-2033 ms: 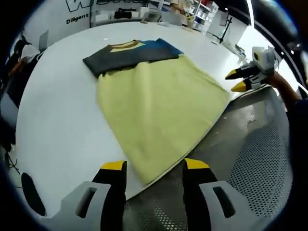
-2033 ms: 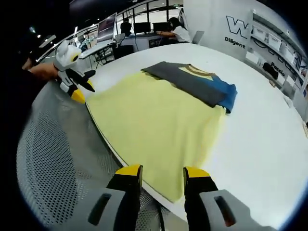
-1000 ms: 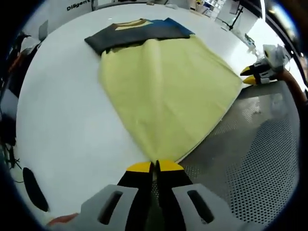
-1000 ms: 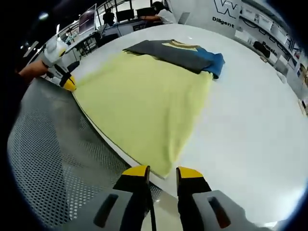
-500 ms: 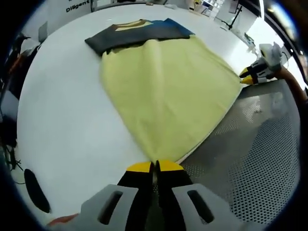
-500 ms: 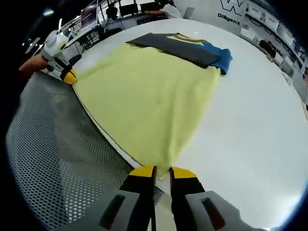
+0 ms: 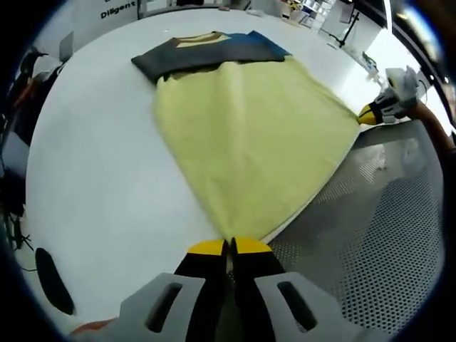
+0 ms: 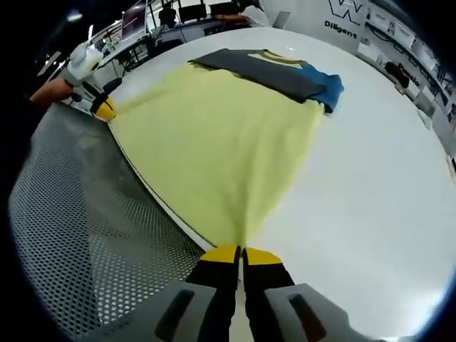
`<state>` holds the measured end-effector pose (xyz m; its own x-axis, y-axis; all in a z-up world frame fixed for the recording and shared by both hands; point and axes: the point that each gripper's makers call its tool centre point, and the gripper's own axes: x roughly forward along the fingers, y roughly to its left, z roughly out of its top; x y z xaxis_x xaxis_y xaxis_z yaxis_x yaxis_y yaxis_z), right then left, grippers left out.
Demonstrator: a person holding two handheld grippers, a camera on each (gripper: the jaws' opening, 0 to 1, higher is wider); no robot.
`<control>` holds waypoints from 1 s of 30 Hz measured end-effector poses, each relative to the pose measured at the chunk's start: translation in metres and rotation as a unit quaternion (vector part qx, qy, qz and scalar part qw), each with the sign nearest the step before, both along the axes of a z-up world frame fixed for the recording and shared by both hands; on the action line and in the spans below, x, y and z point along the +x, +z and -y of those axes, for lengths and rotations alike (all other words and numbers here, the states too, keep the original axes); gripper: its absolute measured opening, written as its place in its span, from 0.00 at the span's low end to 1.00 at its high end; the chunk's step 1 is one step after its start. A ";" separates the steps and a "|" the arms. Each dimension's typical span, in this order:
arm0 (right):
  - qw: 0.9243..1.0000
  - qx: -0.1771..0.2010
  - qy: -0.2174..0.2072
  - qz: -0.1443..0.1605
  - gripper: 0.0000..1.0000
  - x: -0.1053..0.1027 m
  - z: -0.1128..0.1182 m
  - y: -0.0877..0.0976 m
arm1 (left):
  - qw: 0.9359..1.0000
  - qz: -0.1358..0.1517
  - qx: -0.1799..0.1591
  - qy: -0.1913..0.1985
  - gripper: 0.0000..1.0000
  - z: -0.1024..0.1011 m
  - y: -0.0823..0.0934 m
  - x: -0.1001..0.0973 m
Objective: Fold the garment on the visible template until the final outline fits inside the template.
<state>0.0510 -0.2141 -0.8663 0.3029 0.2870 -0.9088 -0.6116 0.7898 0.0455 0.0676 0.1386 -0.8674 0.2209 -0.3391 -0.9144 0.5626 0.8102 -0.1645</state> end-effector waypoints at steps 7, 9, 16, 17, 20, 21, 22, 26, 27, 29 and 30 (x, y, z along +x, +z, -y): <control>0.999 0.009 0.012 -0.032 0.00 -0.009 -0.008 0.010 | 1.000 0.000 0.001 -0.002 0.00 -0.005 0.003 0.001; 1.000 0.005 0.012 -0.027 0.00 -0.007 -0.007 0.011 | 1.000 -0.001 -0.001 -0.001 0.00 -0.006 0.002 0.001; 0.999 0.024 0.003 -0.028 0.00 -0.008 -0.009 0.025 | 1.000 0.002 -0.018 0.007 0.00 -0.004 0.014 0.004; 0.999 0.023 0.001 -0.026 0.00 -0.007 -0.007 0.027 | 1.000 0.003 -0.022 0.007 0.00 -0.003 0.020 0.004; 0.999 0.024 -0.001 -0.023 0.00 -0.006 -0.005 0.034 | 0.999 0.009 -0.033 0.009 0.00 -0.002 0.032 0.005; 1.000 0.024 -0.001 -0.021 0.00 -0.005 -0.005 0.037 | 0.999 0.012 -0.035 0.008 0.00 -0.001 0.035 0.005; 1.000 0.023 0.000 -0.018 0.00 -0.005 -0.005 0.040 | 0.999 0.016 -0.035 0.007 0.00 0.000 0.039 0.006; 1.000 0.024 -0.001 -0.008 0.00 -0.001 -0.004 0.054 | 0.999 0.026 -0.048 0.001 0.00 0.007 0.049 0.008; 1.000 0.027 -0.002 -0.005 0.00 0.000 -0.005 0.057 | 0.998 0.029 -0.055 0.004 0.00 0.010 0.053 0.009; 1.000 0.031 -0.002 -0.002 0.00 0.001 -0.005 0.065 | 0.998 0.033 -0.061 0.005 0.00 0.011 0.058 0.010; 1.000 0.027 0.001 0.005 0.00 0.002 -0.004 0.071 | 0.997 0.041 -0.061 0.004 0.00 0.011 0.063 0.013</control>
